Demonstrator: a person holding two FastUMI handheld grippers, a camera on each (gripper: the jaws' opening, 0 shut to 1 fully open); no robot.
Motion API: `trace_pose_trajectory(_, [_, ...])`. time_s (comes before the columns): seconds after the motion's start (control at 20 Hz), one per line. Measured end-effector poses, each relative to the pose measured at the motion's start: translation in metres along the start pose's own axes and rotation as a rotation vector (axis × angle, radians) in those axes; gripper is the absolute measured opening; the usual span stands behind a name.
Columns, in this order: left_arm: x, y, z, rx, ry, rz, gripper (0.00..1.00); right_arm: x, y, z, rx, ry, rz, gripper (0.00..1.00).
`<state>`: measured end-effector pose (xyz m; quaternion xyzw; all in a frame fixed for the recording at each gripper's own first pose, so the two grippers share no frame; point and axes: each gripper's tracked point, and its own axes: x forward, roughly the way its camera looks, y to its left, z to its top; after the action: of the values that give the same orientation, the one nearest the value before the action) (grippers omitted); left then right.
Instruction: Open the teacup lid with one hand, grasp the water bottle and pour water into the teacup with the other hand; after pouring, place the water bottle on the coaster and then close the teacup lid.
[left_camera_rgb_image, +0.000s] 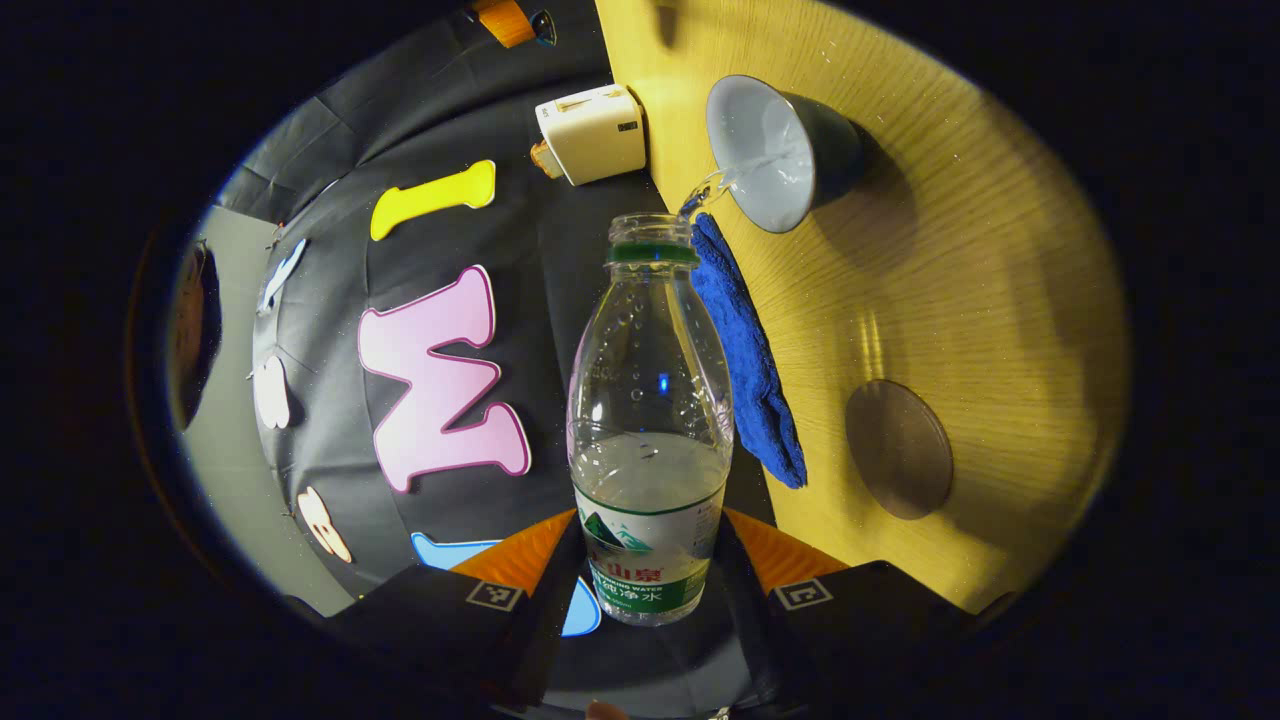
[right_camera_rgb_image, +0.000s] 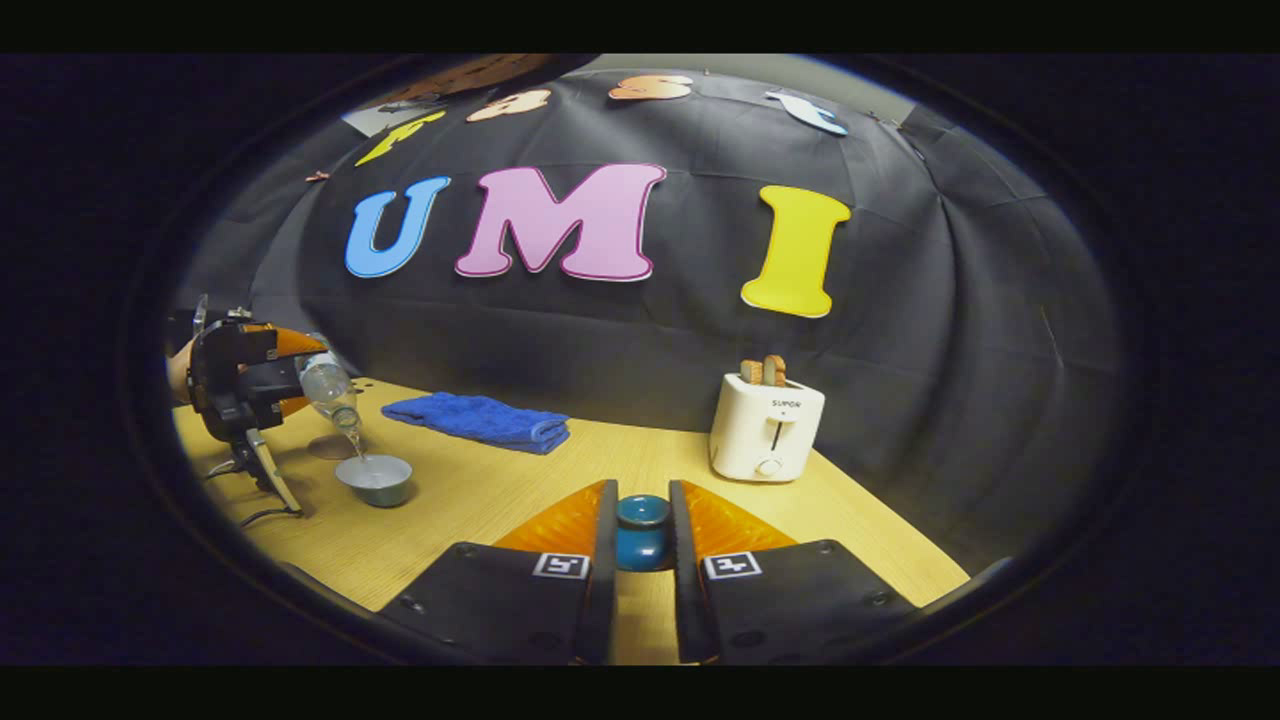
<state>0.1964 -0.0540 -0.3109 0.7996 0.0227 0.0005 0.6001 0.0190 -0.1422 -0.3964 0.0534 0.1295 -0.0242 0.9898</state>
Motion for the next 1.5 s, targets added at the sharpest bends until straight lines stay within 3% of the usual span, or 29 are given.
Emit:
trace_pose_trajectory(0.15, [0.002,0.01,0.002,0.01,-0.016,0.037,0.76,0.0,0.0,0.0,0.0,-0.001,0.002,0.22])
trace_pose_trajectory(0.25, [0.004,0.016,0.002,0.029,-0.026,0.06,0.76,0.0,0.0,0.001,0.0,-0.003,0.001,0.31])
trace_pose_trajectory(0.3, [0.006,0.016,0.002,0.032,-0.029,0.066,0.76,0.0,0.0,0.001,0.002,-0.004,0.001,0.27])
trace_pose_trajectory(0.4, [0.007,0.02,0.002,0.041,-0.036,0.08,0.76,-0.002,0.0,0.002,0.001,-0.005,0.0,0.31])
trace_pose_trajectory(0.6, [0.011,0.03,0.007,0.076,-0.076,0.127,0.76,-0.001,0.0,0.003,0.002,-0.01,0.0,0.27])
trace_pose_trajectory(0.65, [0.011,0.033,0.008,0.091,-0.087,0.141,0.76,-0.001,0.0,0.004,0.001,-0.011,-0.001,0.31])
trace_pose_trajectory(0.75, [0.013,0.039,0.01,0.111,-0.103,0.169,0.76,-0.002,0.0,0.004,0.003,-0.011,0.0,0.31])
trace_pose_trajectory(0.8, [0.013,0.043,0.011,0.119,-0.11,0.187,0.76,-0.002,-0.001,0.005,0.001,-0.013,0.0,0.27])
trace_pose_trajectory(0.9, [0.017,0.05,0.012,0.134,-0.126,0.208,0.76,-0.002,-0.002,0.006,0.003,-0.02,-0.003,0.27])
trace_pose_trajectory(1.0, [0.017,0.054,0.012,0.15,-0.14,0.219,0.76,-0.004,-0.001,0.009,0.012,-0.028,-0.007,0.22])
trace_pose_trajectory(1.5, [0.022,0.069,0.017,0.197,-0.179,0.261,0.76,-0.004,-0.001,0.014,0.02,-0.054,-0.014,0.22])
